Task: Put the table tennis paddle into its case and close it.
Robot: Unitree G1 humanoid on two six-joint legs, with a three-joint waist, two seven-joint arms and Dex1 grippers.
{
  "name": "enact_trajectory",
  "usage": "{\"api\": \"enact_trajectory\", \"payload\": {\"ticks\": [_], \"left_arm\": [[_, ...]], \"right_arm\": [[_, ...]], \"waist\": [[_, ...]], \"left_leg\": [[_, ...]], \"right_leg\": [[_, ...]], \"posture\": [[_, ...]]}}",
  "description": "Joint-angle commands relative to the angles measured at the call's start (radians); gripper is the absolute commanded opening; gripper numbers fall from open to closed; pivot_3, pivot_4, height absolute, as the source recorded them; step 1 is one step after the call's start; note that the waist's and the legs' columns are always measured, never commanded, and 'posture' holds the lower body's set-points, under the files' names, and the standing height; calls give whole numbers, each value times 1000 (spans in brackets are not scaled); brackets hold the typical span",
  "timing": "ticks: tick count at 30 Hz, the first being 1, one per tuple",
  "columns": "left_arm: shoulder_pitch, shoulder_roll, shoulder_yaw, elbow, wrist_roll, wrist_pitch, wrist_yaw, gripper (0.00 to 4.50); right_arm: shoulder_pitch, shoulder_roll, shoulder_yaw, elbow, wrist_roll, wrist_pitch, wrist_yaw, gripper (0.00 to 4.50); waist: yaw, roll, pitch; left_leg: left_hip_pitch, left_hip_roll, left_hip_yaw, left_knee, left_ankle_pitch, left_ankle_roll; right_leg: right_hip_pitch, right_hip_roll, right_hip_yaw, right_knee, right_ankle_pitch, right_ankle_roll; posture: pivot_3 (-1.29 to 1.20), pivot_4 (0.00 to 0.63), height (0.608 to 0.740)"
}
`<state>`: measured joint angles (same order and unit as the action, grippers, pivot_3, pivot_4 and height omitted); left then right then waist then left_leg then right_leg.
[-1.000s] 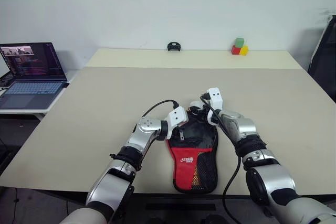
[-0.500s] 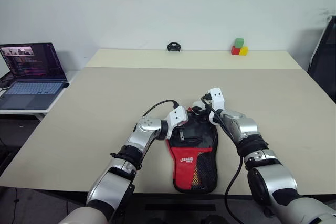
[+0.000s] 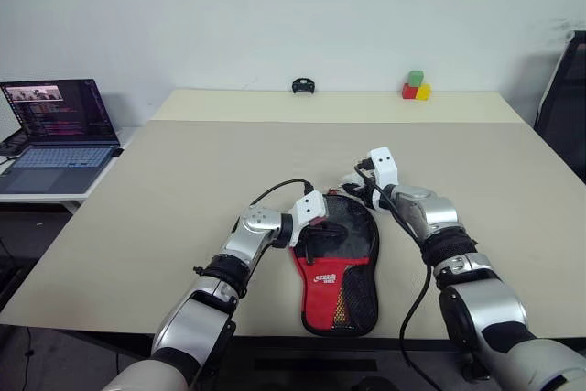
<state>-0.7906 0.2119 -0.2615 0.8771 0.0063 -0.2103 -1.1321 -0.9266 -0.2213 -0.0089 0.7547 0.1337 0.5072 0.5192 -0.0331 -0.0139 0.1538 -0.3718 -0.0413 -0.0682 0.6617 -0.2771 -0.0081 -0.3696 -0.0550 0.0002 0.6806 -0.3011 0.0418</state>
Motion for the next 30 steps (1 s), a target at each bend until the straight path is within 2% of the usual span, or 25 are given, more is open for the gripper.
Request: {"api": "enact_trajectory", "payload": {"ticks": [1,12,22,30], "left_arm": [[91,26,-62,113,78,35,-24,0],[90,29,-79,124,92,29,-35,0],[82,26,-86,139,93,25,-44,0],[72,25,-98,158,98,26,-81,0]], "right_arm": [[-15,-38,-3,-73,-6,21,7,955],[103,-118,12,-355,26,211,55,955],[270,-313,-19,-698,96,445,122,955],[428,-451,-80,-952,212,615,159,955]], "waist": [[0,1,-1],[0,2,-2],[4,2,-3],[4,4,-5]], "left_leg": [[0,0,0,0,0,0],[0,0,0,-1,0,0],[-2,0,-1,-1,0,0],[-2,1,-1,-1,0,0]], "right_leg": [[0,0,0,0,0,0],[0,0,0,-1,0,0],[0,0,-2,-3,0,0],[1,0,-3,-4,-1,1]], "posture": [[0,150,740],[0,150,740],[0,150,740],[0,150,740]]}}
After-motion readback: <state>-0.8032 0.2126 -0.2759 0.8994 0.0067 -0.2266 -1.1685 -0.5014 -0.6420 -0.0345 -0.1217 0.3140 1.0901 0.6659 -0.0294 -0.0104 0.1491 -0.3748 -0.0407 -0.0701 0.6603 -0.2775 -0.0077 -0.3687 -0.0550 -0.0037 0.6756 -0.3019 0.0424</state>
